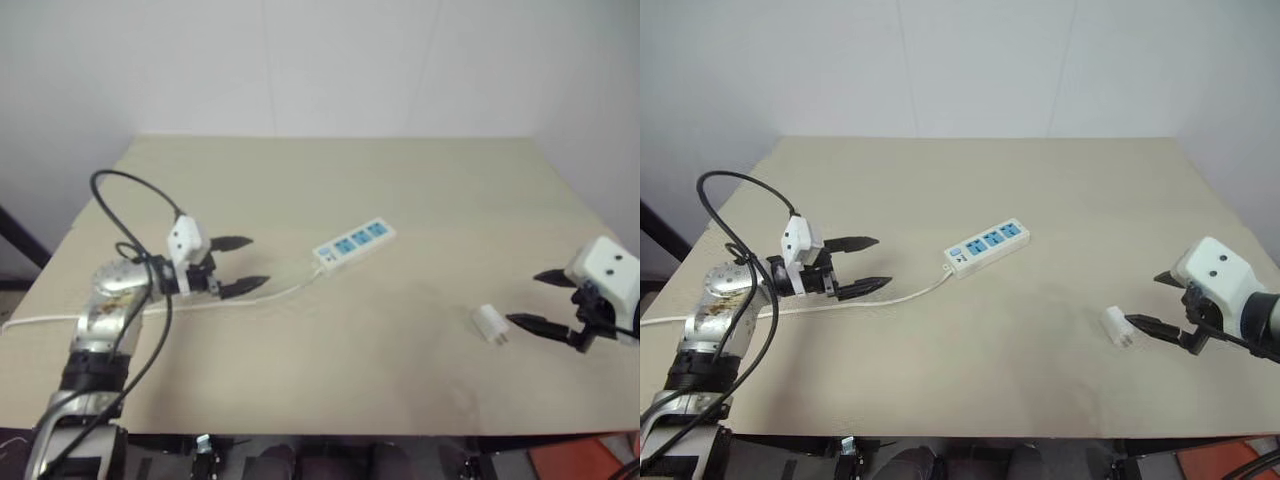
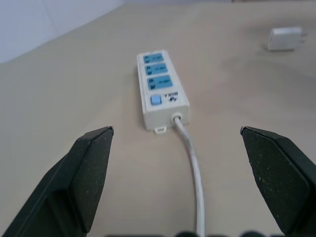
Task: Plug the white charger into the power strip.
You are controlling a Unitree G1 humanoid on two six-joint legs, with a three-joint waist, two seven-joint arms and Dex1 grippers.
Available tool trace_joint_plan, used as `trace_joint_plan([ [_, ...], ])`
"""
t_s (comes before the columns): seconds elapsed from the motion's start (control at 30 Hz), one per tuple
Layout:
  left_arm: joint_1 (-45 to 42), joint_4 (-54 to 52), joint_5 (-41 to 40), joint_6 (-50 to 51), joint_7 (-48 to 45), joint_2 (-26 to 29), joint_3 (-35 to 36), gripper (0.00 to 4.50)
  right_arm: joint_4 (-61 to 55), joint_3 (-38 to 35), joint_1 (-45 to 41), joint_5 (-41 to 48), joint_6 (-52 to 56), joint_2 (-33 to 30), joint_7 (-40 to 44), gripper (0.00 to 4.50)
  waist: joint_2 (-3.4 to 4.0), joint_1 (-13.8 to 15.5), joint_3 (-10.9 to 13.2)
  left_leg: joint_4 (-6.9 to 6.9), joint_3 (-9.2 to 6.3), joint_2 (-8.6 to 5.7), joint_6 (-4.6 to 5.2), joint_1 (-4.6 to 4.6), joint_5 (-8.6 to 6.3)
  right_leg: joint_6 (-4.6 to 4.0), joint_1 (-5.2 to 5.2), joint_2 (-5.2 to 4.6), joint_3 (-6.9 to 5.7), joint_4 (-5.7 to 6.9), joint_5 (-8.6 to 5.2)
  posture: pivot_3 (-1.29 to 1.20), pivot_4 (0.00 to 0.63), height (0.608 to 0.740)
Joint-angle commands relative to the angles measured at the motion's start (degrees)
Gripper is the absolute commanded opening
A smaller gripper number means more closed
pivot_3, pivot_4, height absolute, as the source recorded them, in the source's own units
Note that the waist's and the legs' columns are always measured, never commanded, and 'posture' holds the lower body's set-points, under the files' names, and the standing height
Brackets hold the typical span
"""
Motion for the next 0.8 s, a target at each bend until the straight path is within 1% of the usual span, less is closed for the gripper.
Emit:
trace_joint_plan([
  [0.03,-1.75,-2.89,-2.35,1.0,0.19,-0.57,0.97,4.49,-4.84,-2.34,0.2,2.53,1.98,1.38,-1.1,4.5,-0.03,-0.09,0.02,0.01,0.0,0.0,0.0,-0.03,0.0,0.0,-0.03,0.0,0.0,0.02,0.0,0.0,0.15,0.74],
  [0.17,-1.8,2.34,7.21,-4.6,0.59,2.51,-3.59,4.49,-3.93,-0.96,4.69,-2.62,2.9,-0.51,-3.08,4.5,0.0,-0.06,0.0,0.01,0.01,0.02,0.03,-0.03,-0.02,-0.02,-0.05,0.04,0.01,0.03,0.01,0.0,0.15,0.74],
  [0.23,-2.17,2.95,5.8,-4.28,-0.1,2.14,-2.86,4.49,-3.36,-1.7,4.56,-2.45,2.71,-0.14,-3.63,4.5,0.0,-0.09,0.0,0.0,0.05,0.01,0.13,0.04,-0.07,-0.02,0.01,0.04,0.04,0.03,0.01,0.0,0.15,0.74],
  [0.3,-2.5,1.8,3.04,-3.33,-1.2,1.08,-1.79,4.49,-4.24,-3.45,2.07,0.71,2.57,1.53,-3.44,4.5,-0.01,-0.07,0.01,0.0,0.04,0.02,0.14,0.02,-0.08,-0.02,-0.02,0.05,0.05,0.03,0.02,0.0,0.15,0.74],
  [0.43,-3.14,2.51,4.5,-4.67,-0.69,0.47,-2.36,4.49,-4.46,-3.28,0.15,1.57,3.18,1.59,-4.11,4.5,-0.03,-0.08,0.02,0.0,0.03,0.1,0.1,0.01,-0.06,-0.02,-0.02,0.11,0.03,0.01,0.02,0.0,0.15,0.74],
  [0.6,-4.63,6.12,5.37,-7.38,0.92,-1.72,-2.13,4.49,-3.84,-2.1,2.24,-0.64,2.49,0.63,-4.44,4.5,-0.03,0.13,0.02,0.01,0.03,0.16,0.03,-0.01,-0.02,-0.06,-0.02,0.21,0.03,-0.01,0.04,0.0,0.15,0.74],
  [0.73,-7.94,13.05,6.5,-11.16,5.17,-5.81,-1.81,4.49,-4.11,-1.99,1.03,-0.01,2.34,1.44,-5.1,4.5,-0.04,0.11,0.02,0.04,0.04,0.16,0.03,0.01,-0.02,-0.08,0.01,0.22,0.04,-0.01,0.06,0.0,0.15,0.74],
  [0.8,-9.97,18.44,8.05,-15.48,6.15,-8.4,-2.56,4.49,-4.3,-0.95,0.22,-0.11,2.07,1.6,-5.68,4.5,-0.04,0.09,0.02,0.04,0.04,0.17,0.03,0.01,-0.02,-0.09,0.01,0.23,0.04,-0.02,0.07,0.0,0.15,0.74],
])
